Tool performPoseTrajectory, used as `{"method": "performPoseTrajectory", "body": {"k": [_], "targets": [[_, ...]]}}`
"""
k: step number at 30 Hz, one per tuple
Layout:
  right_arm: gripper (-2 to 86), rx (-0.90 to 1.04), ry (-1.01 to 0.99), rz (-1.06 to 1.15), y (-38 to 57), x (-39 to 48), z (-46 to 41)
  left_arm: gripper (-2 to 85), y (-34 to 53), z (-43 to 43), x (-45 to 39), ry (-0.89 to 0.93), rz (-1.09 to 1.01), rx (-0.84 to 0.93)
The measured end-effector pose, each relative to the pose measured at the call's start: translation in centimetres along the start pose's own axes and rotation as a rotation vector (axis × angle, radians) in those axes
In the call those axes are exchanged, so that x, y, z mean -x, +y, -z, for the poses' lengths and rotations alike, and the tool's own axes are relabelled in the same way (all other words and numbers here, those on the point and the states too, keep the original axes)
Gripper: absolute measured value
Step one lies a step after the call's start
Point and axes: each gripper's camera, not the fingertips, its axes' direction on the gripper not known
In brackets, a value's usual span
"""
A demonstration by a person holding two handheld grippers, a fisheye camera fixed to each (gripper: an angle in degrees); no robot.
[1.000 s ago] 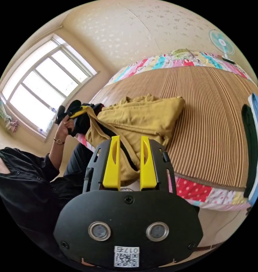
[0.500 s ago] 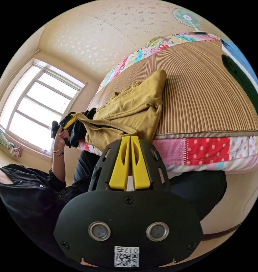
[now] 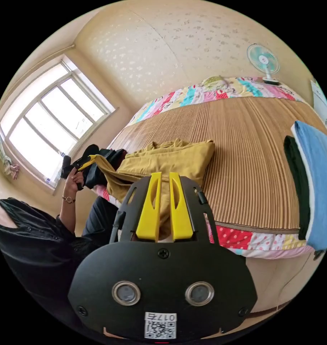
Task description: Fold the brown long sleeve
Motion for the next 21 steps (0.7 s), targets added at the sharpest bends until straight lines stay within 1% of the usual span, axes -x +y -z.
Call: {"method": "performPoseTrajectory", "body": {"k": [1, 2, 4, 8, 10, 12, 14, 15, 16, 17, 18, 19, 21], "targets": [[7.8, 0.054, -0.003, -0.021, 0.6, -0.4, -1.9, 4.6, 0.2, -0.2, 0.2, 0.008, 0.01, -0.001], [8.8, 0.102, 0.031, -0.061, 1.3, -0.8, -3.7, 4.6, 0.3, -0.3, 0.2, 0.01, 0.016, -0.003], [9.7, 0.148, 0.037, -0.085, 2.7, -0.9, -6.0, 4.6, 0.6, -0.3, 0.5, 0.003, 0.035, -0.009], [9.2, 0.123, -0.047, -0.115, 4.4, -0.4, -9.1, 4.7, 0.7, -0.3, 0.7, 0.003, 0.053, -0.009], [5.9, 0.112, -0.028, -0.142, 4.2, -0.2, -9.6, 4.6, 0.7, -0.1, 0.3, -0.005, 0.049, -0.003], [4.4, 0.069, -0.032, -0.134, 3.7, 0.3, -8.8, 4.6, 0.9, 0.3, -0.2, 0.004, 0.038, -0.001], [3.5, -0.046, -0.078, -0.097, 2.9, 1.8, -5.8, 4.7, 1.2, 0.9, -0.9, 0.047, 0.021, 0.005], [3.4, -0.08, -0.082, -0.09, 2.7, 2.2, -4.8, 4.7, 1.4, 1.4, -1.2, 0.107, 0.018, 0.018], [3.1, -0.154, -0.079, -0.069, 2.2, 3.1, -2.6, 4.7, 1.7, 2.0, -1.5, 0.191, 0.023, 0.03], [3.0, -0.221, -0.061, -0.047, 1.5, 3.9, -0.5, 4.7, 1.8, 2.4, -1.6, 0.221, 0.025, 0.025], [2.9, -0.249, -0.047, -0.037, 1.0, 4.2, 0.4, 4.6, 1.9, 3.1, -1.9, 0.238, 0.032, 0.0], [2.9, -0.298, -0.011, -0.026, -0.3, 4.6, 2.1, 4.6, 1.6, 3.6, -2.2, 0.2, 0.041, -0.027], [2.9, -0.313, 0.036, 0.006, -3.2, 4.8, 3.2, 4.6, 0.2, 3.4, -2.5, 0.12, 0.046, -0.055]]}}
